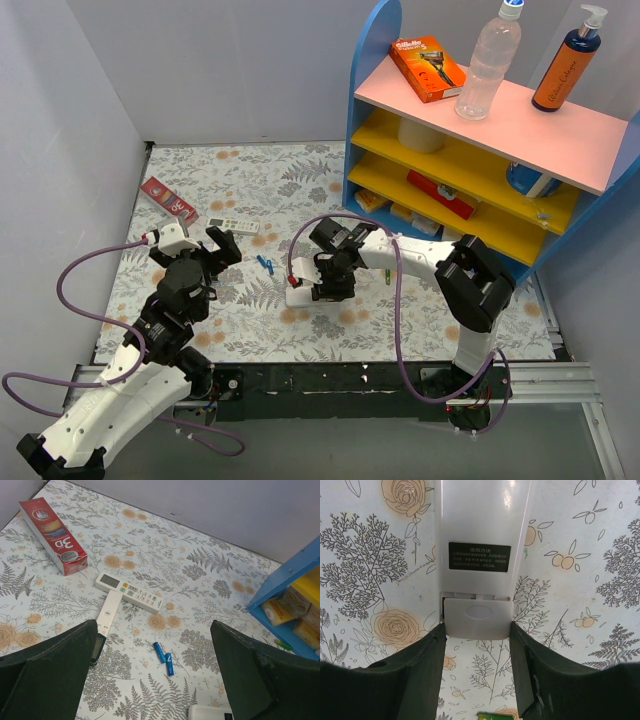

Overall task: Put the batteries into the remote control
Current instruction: Load the battery cover into the remote control.

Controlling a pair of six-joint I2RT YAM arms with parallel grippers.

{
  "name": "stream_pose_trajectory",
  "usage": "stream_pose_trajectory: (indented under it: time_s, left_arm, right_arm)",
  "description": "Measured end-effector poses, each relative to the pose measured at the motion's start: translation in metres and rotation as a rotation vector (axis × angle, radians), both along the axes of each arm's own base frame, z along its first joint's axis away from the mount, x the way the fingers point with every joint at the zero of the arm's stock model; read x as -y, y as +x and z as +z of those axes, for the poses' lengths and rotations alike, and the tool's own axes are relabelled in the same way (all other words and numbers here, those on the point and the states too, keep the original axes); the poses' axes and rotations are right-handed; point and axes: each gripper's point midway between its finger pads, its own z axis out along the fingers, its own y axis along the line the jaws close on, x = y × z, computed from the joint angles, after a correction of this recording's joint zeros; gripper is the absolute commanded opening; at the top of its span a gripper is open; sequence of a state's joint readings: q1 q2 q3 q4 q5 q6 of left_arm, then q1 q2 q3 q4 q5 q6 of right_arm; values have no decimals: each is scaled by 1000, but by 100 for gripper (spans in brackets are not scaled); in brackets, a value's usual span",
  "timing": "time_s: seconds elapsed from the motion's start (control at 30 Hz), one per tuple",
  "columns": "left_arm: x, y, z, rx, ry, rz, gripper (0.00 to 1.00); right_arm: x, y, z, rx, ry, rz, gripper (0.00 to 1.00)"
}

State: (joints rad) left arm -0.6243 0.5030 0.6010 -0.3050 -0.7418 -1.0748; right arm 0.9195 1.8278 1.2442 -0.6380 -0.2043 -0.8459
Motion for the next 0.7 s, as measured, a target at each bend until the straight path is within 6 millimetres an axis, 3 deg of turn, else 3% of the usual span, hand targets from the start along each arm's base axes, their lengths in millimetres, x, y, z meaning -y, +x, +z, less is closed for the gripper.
stream_pose_trajectory:
  time_s: [0.7]
  left_arm:
    - [0, 0, 0, 0, 0, -2, 98]
  right_arm:
    - [1, -9, 8, -39, -22, -22, 43]
